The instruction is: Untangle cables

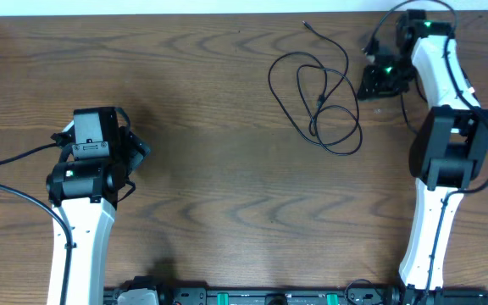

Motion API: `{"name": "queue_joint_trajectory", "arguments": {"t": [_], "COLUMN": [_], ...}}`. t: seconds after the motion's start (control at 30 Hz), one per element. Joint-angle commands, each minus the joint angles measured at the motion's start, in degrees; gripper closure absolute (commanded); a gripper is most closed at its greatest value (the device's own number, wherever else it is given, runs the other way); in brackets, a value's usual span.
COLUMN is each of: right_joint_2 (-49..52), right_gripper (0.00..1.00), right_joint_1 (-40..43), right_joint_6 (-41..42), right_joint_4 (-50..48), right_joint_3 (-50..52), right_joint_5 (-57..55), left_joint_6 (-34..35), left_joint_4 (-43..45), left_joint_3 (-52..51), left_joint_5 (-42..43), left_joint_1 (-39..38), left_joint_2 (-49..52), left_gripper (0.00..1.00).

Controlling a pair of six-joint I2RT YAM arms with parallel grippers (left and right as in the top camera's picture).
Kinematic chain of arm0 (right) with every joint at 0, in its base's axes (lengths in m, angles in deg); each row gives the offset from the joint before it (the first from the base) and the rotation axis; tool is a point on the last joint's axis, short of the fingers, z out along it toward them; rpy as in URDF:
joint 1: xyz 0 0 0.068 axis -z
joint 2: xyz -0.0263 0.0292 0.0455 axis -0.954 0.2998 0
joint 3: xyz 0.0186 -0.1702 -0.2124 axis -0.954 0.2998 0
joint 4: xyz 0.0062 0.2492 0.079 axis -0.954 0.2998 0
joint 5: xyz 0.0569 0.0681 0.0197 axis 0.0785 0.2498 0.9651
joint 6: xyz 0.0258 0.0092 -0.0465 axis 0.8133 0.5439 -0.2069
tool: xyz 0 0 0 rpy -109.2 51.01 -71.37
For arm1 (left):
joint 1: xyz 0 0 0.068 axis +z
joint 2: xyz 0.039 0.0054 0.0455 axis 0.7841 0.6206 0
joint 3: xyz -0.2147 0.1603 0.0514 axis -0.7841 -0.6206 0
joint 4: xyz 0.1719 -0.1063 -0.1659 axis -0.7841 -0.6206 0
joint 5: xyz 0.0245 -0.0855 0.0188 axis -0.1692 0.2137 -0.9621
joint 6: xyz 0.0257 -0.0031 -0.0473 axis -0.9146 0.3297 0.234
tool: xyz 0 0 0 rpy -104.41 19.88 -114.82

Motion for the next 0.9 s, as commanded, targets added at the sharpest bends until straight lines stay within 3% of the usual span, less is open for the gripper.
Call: {"name": "queue_joint_trajectory", "arguments": {"t": [0.0, 0.13, 0.43, 0.67, 0.87], "right_joint_2": [-4.46, -3.87, -3.52, -3.52, -3.52], "right_gripper": [0.65, 0.69, 0.98, 0.99, 0.99], "right_joint_1": [0.31, 0.28, 0.52, 3.15, 6.58], "right_joint_6": [-0.17, 3.37, 1.07, 0.52, -1.22], "right_joint_4": [-0.92, -3.08, -5.01, -10.56, -21.44], "right_joint_3": [-1.79, -0.7, 5.81, 11.26, 16.55], "right_joint_5": [-3.74, -12.44, -15.8, -20.85, -26.47], "left_joint_6": [0.52, 0.52, 0.52, 0.52, 0.52], "left_joint_4": [-0.2, -0.2, -0.2, -0.2, -0.2], "left_joint_3": [0.92, 0.92, 0.92, 0.92, 0.92], "left_joint_5": [-0.72, -0.72, -0.74, -0.74, -0.72], "left_joint_1": [0.28, 0.28, 0.28, 0.28, 0.28], "left_joint_2": [0.33, 0.33, 0.33, 0.33, 0.33], "left_gripper": [0.06, 0.06, 0.06, 0.06, 0.06]}}
